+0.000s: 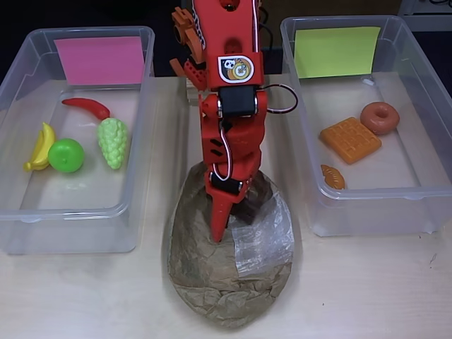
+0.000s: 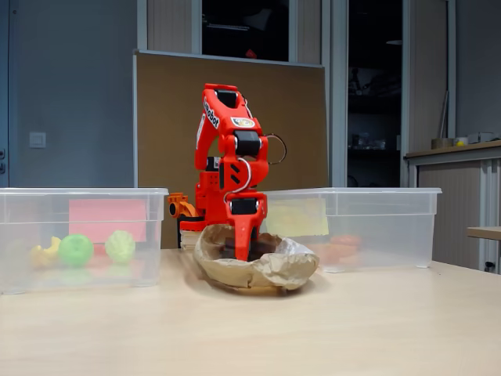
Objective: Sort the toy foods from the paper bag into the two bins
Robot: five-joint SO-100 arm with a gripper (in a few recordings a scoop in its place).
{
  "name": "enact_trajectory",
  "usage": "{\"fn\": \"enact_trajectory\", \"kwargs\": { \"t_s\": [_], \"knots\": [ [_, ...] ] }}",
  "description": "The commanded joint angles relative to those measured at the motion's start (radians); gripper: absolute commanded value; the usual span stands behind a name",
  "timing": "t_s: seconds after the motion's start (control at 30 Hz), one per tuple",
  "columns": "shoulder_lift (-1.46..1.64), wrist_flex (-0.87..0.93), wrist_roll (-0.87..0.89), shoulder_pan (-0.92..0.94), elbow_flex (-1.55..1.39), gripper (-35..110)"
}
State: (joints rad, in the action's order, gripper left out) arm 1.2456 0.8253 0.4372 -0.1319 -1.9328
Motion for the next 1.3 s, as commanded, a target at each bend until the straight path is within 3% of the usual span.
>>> {"fn": "enact_trajectory", "kwargs": {
  "t_s": [0.0,0.4,0.7,0.87,1.27],
  "knots": [
    [-0.018,0.006,0.032,0.0,0.009,35],
    [-0.044,-0.017,0.057,0.0,0.046,30],
    [-0.018,-0.006,0.017,-0.031,0.097,2],
    [-0.008,0.021,-0.006,-0.043,0.144,0],
    [0.1,0.333,-0.041,-0.072,0.437,3]
  ]
}}
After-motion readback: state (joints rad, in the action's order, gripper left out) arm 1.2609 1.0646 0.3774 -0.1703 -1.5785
